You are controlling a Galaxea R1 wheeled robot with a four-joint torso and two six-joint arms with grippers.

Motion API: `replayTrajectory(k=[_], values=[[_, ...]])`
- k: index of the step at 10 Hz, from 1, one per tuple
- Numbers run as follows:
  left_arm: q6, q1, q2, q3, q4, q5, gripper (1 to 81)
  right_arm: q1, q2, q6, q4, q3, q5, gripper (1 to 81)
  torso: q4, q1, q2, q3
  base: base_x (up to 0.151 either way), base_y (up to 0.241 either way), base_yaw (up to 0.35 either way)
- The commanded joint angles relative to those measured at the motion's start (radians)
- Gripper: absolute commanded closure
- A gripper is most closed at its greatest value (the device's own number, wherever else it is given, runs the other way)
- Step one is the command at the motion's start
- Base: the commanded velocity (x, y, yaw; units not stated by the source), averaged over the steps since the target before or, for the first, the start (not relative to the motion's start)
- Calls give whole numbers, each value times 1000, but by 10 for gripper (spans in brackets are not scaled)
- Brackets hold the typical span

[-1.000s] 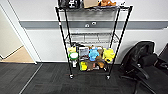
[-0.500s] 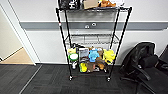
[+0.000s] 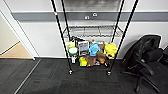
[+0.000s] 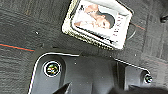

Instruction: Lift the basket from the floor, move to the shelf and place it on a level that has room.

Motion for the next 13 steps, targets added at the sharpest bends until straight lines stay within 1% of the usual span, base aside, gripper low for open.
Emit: replayTrajectory(k=[1,3,7,13], values=[[-1,-68,-6,-18,-9,58,10,50,-23,0,-9,11,-57,10,0,63,-98,2,0,0,0],[-1,-92,6,-32,-10,59,10,61,-23,0,-9,9,-59,10,0,96,-148,-16,0,0,0],[-3,-106,62,-118,-9,65,10,61,-21,0,-9,-8,-59,10,0,181,-283,-18,0,0,0],[-3,-101,55,-122,-7,74,10,65,-10,0,-10,-19,-62,10,0,310,-488,-18,0,0,0]])
